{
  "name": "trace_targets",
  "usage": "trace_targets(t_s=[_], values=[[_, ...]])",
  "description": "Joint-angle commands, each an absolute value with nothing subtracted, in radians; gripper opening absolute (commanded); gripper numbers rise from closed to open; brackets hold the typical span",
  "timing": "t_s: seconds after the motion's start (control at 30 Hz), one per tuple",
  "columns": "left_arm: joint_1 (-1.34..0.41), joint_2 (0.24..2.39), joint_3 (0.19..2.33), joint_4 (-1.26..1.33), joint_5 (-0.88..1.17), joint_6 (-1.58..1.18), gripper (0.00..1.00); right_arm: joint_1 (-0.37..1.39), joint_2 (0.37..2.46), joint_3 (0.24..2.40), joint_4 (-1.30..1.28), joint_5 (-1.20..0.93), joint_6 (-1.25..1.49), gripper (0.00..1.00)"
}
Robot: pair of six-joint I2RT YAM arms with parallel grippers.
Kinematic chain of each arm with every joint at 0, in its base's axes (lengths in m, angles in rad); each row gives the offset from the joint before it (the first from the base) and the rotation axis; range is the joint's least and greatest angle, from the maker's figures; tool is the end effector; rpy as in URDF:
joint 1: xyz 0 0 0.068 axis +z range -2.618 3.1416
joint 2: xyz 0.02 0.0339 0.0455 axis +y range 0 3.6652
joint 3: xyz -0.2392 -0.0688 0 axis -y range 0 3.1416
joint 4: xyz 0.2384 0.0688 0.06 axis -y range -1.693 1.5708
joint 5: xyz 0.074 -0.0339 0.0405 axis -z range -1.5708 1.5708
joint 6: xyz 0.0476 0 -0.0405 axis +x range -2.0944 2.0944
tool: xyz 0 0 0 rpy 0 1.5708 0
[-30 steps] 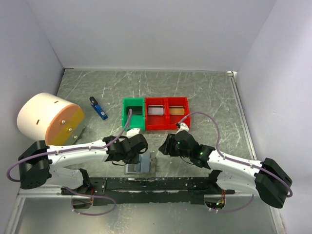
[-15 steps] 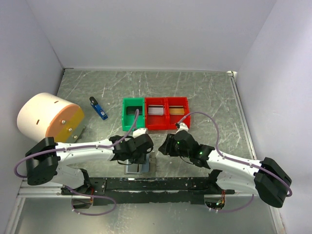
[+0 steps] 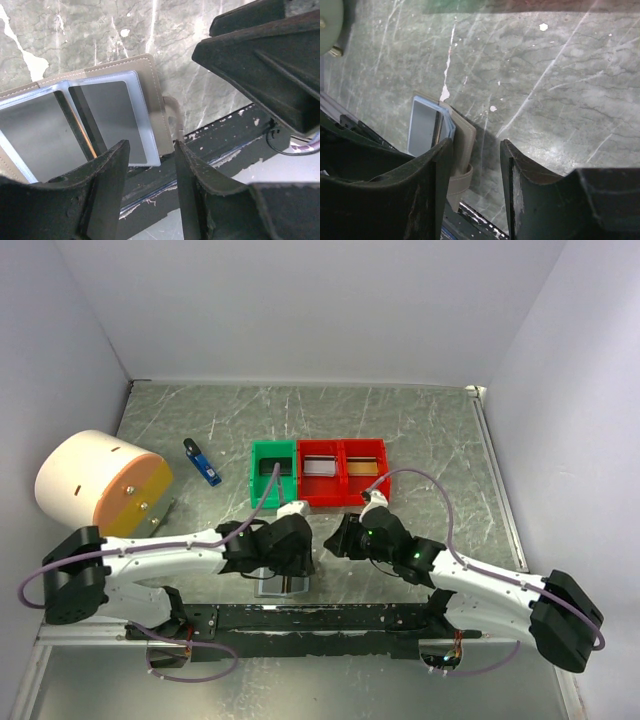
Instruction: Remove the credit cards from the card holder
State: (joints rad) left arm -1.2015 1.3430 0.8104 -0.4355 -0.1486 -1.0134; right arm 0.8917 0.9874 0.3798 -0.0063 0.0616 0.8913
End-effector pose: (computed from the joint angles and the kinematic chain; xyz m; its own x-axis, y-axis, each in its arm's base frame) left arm 0.1042 -0.2497 0.1774 -0.9143 0.0370 -0.4034 0.2195 0.8822 -0.4165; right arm 0.1389 0.1674 0.1563 -0.8069 0.2364 -0.5412 -0.1867 0.7672 0.6136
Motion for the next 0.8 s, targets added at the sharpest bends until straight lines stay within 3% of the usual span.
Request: trace_targets(t_s=[0.0, 0.33, 0.57, 0.77], values=[[-1.207, 1.232, 0.782, -0.444, -0.201, -1.038, 0.53, 0.888, 0.949, 0.39, 0.034, 0.016, 0.868, 0.44], [-1.207, 0.994, 0.698, -0.669, -0.406, -1.209, 0.56, 0.91, 0.984, 0.373, 0.281, -0.173, 0.859, 0.35], [-1.206, 0.899, 0.632, -0.679, -0.438, -1.26, 0.55, 1.071, 1.212, 0.553, 0.133, -0.048, 0.754, 0.23], [-1.206, 0.905, 0.625, -0.672, -0.422, -1.242, 0.53, 1.081, 1.318, 0.586, 0.057, -0.055, 0.7, 0.18]])
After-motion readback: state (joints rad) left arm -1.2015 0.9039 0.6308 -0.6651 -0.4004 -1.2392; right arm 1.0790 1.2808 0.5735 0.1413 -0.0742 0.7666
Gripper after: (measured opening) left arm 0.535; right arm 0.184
